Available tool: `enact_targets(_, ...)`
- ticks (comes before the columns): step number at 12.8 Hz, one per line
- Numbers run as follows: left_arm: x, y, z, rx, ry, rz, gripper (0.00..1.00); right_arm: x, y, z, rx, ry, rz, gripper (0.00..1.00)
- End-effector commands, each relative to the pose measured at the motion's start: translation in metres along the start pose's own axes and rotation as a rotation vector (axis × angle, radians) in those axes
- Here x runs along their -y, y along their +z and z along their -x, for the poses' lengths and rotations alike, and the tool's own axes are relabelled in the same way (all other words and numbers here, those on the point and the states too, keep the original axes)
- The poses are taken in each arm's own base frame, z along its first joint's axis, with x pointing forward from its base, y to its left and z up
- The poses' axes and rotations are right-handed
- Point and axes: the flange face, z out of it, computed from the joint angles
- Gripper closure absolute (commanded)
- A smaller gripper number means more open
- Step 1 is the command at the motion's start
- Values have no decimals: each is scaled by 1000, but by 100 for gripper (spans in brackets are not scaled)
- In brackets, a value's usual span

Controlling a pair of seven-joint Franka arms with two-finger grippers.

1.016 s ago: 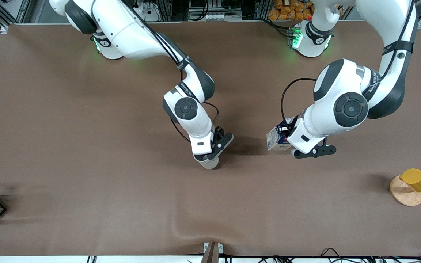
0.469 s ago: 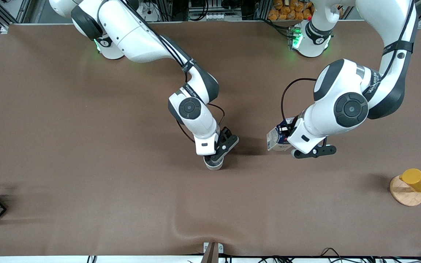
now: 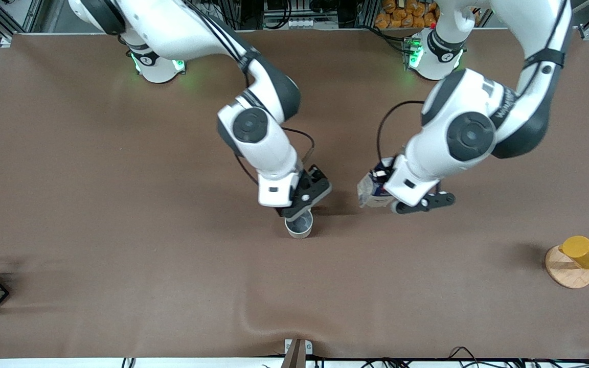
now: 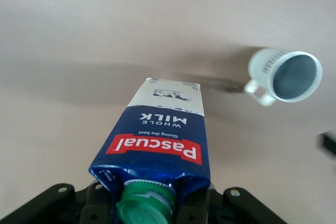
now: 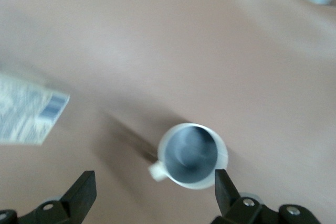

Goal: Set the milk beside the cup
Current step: 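Set the mug down and open the right gripper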

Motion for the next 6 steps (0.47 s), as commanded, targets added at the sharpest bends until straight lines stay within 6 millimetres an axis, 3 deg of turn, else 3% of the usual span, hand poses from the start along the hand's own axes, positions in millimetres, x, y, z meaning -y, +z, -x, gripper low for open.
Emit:
enact_targets(1, -54, 3, 47, 6, 6, -11, 60, -140, -65, 16, 73, 177, 23, 0)
enact_targets(2, -74, 12, 61, 7, 26, -17, 60, -190, -90, 28, 100, 233, 39, 0)
enact_targets(4, -105, 31, 70, 22, 26, -12, 60, -275, -123, 63, 153, 304, 60, 0)
enact_targets(6, -137, 65, 94, 32, 66, -39, 60, -356, -142, 107, 194, 398, 75, 0)
